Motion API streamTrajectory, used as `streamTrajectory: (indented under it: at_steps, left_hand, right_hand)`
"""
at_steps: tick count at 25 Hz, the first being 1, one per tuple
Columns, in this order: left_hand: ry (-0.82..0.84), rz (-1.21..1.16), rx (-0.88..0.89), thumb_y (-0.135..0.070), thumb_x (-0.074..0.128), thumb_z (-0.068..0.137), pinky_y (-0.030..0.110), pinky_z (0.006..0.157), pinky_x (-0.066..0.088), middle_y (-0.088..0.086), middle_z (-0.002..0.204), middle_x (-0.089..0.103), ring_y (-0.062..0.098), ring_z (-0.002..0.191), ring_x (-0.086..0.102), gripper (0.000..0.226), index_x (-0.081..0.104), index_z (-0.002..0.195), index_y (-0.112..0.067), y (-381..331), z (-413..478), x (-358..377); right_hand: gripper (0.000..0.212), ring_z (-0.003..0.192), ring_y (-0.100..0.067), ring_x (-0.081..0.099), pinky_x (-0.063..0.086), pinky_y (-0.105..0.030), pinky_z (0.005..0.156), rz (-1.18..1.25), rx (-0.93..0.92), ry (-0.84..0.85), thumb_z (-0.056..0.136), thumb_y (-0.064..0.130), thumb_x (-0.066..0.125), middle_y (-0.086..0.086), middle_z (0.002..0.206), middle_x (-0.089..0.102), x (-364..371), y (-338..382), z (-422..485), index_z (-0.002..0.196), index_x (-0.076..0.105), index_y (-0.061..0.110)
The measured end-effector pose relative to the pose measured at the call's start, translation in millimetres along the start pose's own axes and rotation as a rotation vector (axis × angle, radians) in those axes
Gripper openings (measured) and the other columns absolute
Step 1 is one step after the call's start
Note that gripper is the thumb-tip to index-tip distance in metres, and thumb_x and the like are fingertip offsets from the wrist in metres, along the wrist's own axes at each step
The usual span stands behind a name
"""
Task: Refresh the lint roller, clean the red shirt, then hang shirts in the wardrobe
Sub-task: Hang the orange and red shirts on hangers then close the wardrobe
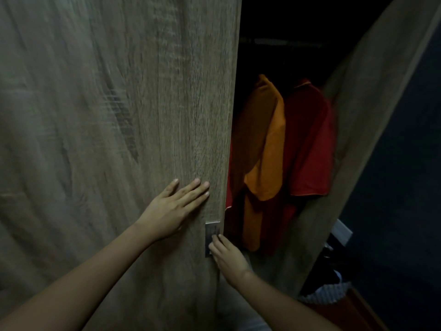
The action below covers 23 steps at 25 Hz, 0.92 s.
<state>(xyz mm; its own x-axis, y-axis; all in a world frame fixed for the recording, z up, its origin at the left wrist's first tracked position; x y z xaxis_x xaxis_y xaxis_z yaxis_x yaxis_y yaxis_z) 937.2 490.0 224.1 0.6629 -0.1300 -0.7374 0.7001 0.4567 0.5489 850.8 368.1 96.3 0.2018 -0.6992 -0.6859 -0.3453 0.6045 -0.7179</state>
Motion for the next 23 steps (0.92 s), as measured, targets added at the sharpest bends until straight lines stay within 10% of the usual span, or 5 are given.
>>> streamTrajectory:
  at_steps: [7,23]
  left_hand:
    - [-0.139,0.035,0.094,-0.027,0.054,0.071,0.041,0.115,-0.005,0.001,0.156,-0.022,0.018,0.145,-0.016,0.097,-0.003,0.149,-0.016,-36.2,58.4,-1.6]
    - [-0.290,0.088,-0.027,-0.034,0.033,0.082,0.044,0.115,0.000,0.003,0.153,0.023,0.019,0.146,-0.012,0.066,0.028,0.145,-0.016,-94.2,160.5,-12.9]
  right_hand:
    - [0.060,0.145,-0.033,-0.001,0.001,-0.046,0.117,-0.036,0.071,0.160,0.097,0.033,0.035,-0.011,0.158,0.004,47.7,-33.6,-45.5,0.147,0.012,0.011]
    - [0.059,0.145,-0.030,-0.005,-0.003,-0.044,0.117,0.008,0.230,0.380,0.098,0.029,0.033,-0.009,0.158,0.001,120.8,-98.8,-117.5,0.147,0.007,0.011]
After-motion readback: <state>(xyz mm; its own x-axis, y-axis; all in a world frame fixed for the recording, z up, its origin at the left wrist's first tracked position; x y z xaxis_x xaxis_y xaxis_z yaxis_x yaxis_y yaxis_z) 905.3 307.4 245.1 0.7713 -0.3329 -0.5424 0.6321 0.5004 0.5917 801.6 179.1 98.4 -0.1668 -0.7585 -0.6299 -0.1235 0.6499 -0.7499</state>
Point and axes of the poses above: each hand's wrist, its own z-axis towards the middle knuckle, its own x-axis out of the palm, y = z × x, the point moved 4 cm from there along z, towards the middle knuckle
